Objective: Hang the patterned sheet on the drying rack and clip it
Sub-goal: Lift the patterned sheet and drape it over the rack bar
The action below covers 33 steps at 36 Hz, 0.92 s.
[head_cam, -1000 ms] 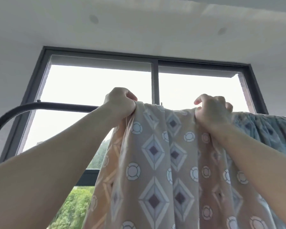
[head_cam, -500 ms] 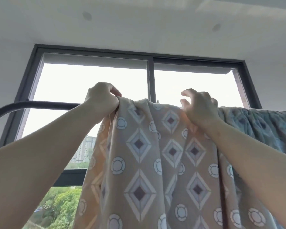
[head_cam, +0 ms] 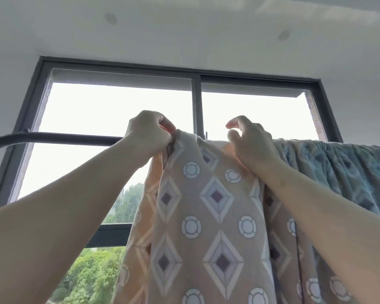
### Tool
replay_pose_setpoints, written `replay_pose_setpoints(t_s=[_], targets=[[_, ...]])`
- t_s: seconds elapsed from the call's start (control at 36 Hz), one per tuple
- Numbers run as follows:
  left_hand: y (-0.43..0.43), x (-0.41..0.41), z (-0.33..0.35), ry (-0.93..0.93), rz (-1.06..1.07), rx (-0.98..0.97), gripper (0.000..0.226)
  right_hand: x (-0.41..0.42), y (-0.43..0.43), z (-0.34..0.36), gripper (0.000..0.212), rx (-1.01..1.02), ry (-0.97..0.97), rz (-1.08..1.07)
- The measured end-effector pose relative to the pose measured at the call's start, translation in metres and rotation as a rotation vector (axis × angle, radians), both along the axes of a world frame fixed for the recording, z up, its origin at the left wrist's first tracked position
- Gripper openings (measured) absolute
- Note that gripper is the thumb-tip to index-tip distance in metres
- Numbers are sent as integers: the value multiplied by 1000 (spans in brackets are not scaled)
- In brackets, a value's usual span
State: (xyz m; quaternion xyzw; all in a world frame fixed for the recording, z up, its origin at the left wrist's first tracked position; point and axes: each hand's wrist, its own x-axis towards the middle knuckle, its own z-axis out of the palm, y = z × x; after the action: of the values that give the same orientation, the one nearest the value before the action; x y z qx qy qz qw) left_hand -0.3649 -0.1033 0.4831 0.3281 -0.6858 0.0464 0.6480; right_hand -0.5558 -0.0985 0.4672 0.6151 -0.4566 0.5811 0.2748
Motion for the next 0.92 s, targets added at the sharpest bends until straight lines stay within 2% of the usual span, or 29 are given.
replay_pose_setpoints(t_s=[0.08,0.19,0.31,0.39,0.5,0.64,0.69,0.78,0.81,0.92], targets=[[3,-6,0,-30,-44,8,19,4,-10,-2,21,105,135,85],[5,3,1,21,-120,43,18,-20,-11,1,20,-4,32,22],[3,16,3,218,-187,88,21,-33,-9,2,15,18,-35,-128],[-4,19,4,226,-87,48,25,-20,-3,0,14,5,-30,-172],[-7,21,10,202,19,13,29,-4,-4,-2,21,79,130,-12],[-7,68,14,275,353,-78,34,-24,-15,7,34,80,57,-38],[-7,80,11,205,474,-56,32,-23,-18,6,34,73,43,-128],[-1,66,5,-101,683,59,26,-4,-16,2,30,83,49,-294],[1,59,4,-176,691,52,24,2,-15,1,29,94,65,-314],[1,44,-2,-341,301,128,21,10,-15,-4,37,130,127,-305]])
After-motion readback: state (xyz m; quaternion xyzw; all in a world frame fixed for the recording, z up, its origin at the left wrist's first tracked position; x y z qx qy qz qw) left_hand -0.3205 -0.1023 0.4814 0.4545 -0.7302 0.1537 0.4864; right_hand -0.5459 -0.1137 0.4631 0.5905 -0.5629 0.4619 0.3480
